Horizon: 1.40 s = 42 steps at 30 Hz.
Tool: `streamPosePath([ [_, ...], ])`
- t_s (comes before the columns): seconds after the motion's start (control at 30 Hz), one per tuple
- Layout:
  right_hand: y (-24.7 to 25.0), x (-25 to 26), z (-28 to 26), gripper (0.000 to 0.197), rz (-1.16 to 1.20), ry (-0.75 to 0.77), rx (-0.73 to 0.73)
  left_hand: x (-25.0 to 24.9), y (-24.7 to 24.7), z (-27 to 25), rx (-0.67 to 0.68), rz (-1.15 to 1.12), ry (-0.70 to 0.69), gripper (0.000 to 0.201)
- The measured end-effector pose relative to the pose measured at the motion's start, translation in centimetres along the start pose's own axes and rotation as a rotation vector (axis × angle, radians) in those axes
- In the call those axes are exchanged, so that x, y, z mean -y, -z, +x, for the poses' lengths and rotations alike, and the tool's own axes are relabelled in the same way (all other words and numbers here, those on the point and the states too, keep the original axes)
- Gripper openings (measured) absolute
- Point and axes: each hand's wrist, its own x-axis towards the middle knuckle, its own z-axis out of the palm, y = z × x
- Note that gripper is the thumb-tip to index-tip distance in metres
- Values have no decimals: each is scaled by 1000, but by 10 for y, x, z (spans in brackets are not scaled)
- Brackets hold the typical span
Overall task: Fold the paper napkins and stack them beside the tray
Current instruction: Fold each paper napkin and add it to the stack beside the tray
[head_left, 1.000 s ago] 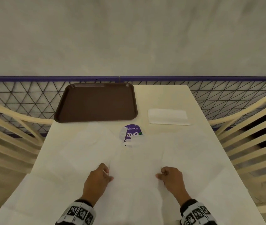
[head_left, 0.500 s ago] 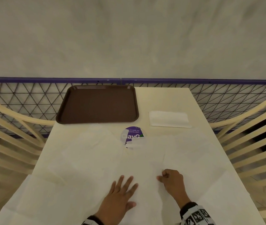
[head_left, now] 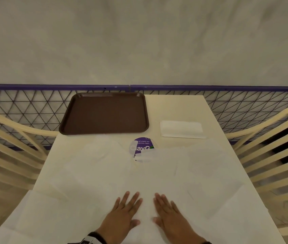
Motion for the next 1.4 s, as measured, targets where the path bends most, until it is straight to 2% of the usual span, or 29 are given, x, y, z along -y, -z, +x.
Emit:
streamPosePath([
  [0.07, 7, -17, -8, 57, 0, -36, -22, 11, 0, -9, 9, 8, 34, 65],
  [0.13, -1, -29, -14, 55, 14, -100, 1, 22, -1, -19, -39, 16, 79, 67],
  [0.23, 14, -30, -16, 61, 152, -187, 214, 27, 14, -18, -112, 11, 88, 79],
  [0.27, 20, -29, -16, 72, 198, -199, 216, 27, 25, -8, -133, 18, 90, 84],
  [0.3, 19, -30, -11, 90, 192, -123, 117, 28, 35, 5, -181, 13, 121, 81],
  [0.33, 23, -30, -11, 108, 249, -87, 109, 27, 46, 19, -237, -14, 144, 70],
  [0.37, 28, -29, -13, 119, 233, -60, 122, 26, 57, 34, -302, -54, 144, 50],
  [0.4, 32, -28, -14, 124, 228, -62, 143, 26, 67, 48, -275, -141, 127, 28],
  [0.43, 36, -28, -14, 127, 256, -82, 161, 26, 75, 61, -230, -229, 130, 21],
  [0.47, 34, -28, -14, 129, 283, -98, 170, 24, 82, 72, -98, -293, 148, 37],
  [0.53, 36, -28, -14, 131, 319, -98, 171, 25, 90, 87, 123, -250, 184, 63],
  [0.57, 35, -27, -14, 131, 327, -98, 172, 26, 95, 92, 194, -185, 191, 69],
  [0.63, 36, -27, -15, 132, 337, -107, 174, 31, 94, 99, 222, -94, 197, 71],
  [0.73, 32, -28, -15, 129, 359, -107, 158, 40, 96, 98, 279, -77, 225, 55],
  [0.83, 32, -28, -15, 118, 392, -98, 155, 50, 99, 85, 298, -286, 304, 39],
  [0.93, 33, -28, -17, 99, 442, -105, 162, 59, 100, 67, 183, -578, 375, 14],
  [0.97, 33, -29, -17, 89, 457, -93, 155, 59, 102, 61, 134, -660, 394, 19],
  [1.07, 50, -33, -17, 67, 368, -164, -25, 48, 121, 50, -16, -761, 371, 30],
  [1.17, 88, -30, -6, 86, 310, -192, -352, 32, 149, 51, -143, -645, 228, 15],
  [1.2, 106, -29, 2, 87, 302, -170, -416, 27, 160, 53, -160, -577, 169, 8],
  [1.23, 126, -28, 7, 86, 321, -115, -429, 21, 171, 55, -178, -528, 118, 14],
  [1.3, 159, -24, 19, 82, 460, -12, -316, 10, 190, 63, -231, -466, 7, 29],
  [1.37, 176, -24, 28, 64, 650, 17, -192, -2, 207, 71, -287, -535, -41, 31],
  [1.4, 179, -27, 32, 50, 762, -19, -144, -7, 215, 75, -314, -601, -11, 26],
])
